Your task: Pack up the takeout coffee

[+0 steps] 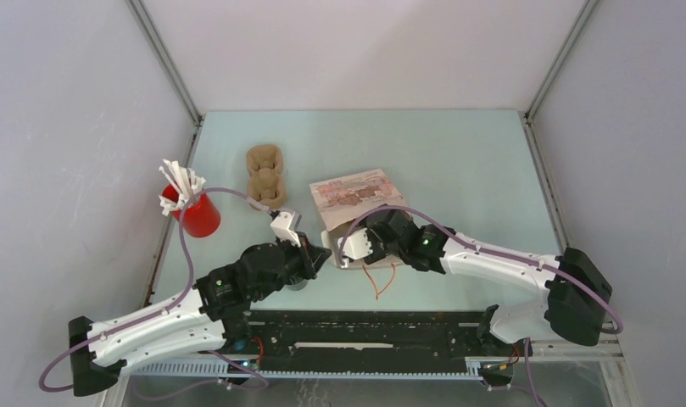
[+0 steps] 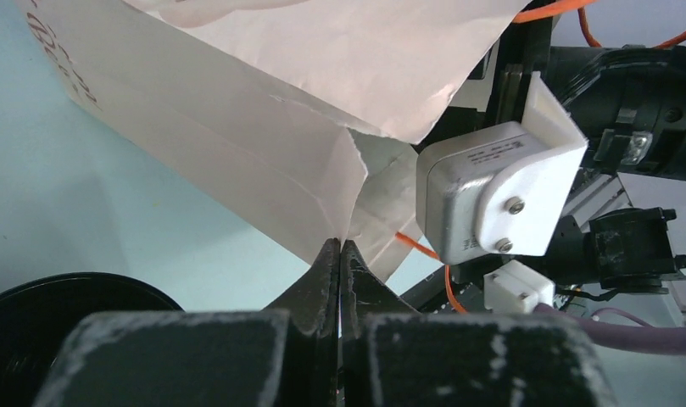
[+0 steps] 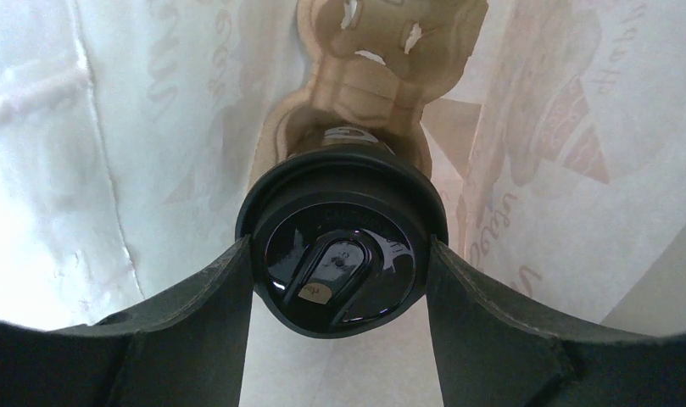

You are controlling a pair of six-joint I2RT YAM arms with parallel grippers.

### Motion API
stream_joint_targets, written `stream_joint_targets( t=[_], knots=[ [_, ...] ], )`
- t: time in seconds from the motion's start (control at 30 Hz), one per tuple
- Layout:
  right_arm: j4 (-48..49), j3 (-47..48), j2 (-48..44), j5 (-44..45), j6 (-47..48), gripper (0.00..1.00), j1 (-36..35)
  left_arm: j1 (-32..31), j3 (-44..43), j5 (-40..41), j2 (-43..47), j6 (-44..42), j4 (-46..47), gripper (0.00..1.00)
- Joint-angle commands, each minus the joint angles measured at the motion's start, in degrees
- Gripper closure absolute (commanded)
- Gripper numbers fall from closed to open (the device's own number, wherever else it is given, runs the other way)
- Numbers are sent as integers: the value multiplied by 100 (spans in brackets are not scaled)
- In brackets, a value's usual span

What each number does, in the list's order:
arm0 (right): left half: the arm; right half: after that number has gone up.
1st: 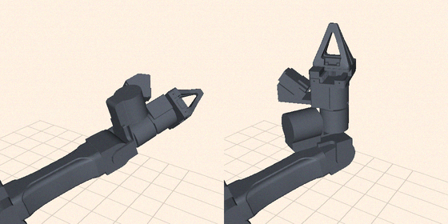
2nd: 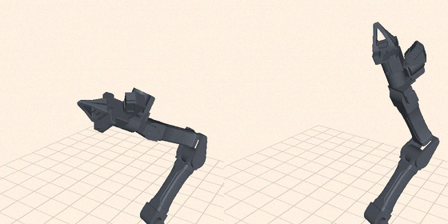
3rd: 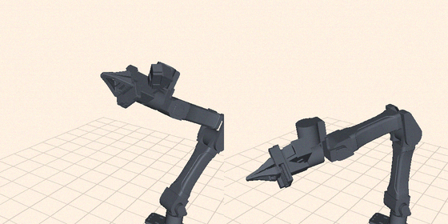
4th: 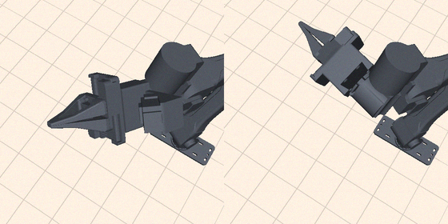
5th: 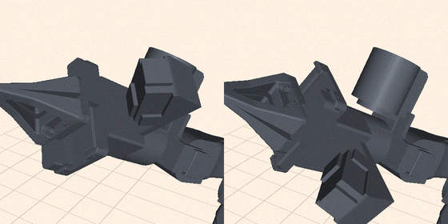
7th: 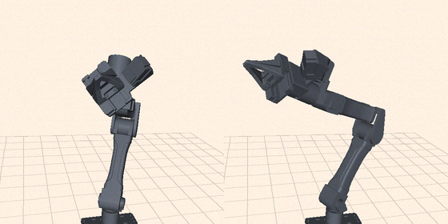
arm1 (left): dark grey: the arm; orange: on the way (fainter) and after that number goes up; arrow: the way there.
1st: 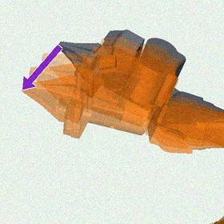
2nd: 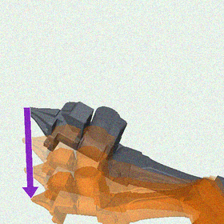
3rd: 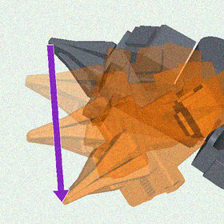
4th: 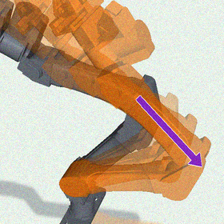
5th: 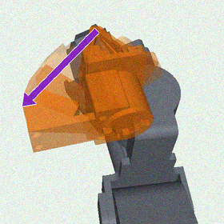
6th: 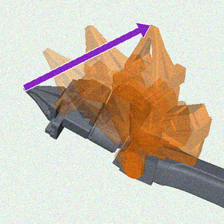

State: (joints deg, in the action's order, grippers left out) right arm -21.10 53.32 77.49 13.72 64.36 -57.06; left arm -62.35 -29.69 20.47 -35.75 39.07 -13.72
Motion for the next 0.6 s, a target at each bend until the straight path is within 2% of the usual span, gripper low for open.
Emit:
stream_joint_targets(
  t=[0.0, 0.1, 0.3, 0.43, 0.57],
  knots=[
    [871, -278, 107, 519, 448, 83, -16, 20, -142, 76, 37, -35, -101, 100],
    [731, -179, 102, 598, 437, 82, -52, 21, -370, 76, 84, -57, -205, 100],
    [-182, 438, 7, 600, 144, 81, -142, 174, -1018, -73, -20, -119, -557, 100],
    [-813, 767, -2, 602, -20, 81, -236, 681, -1421, -900, -145, -101, -719, 100],
    [-1585, 1194, 85, 169, -321, 80, -168, 1251, -1518, -1877, -179, 60, -626, 100]
  ],
)
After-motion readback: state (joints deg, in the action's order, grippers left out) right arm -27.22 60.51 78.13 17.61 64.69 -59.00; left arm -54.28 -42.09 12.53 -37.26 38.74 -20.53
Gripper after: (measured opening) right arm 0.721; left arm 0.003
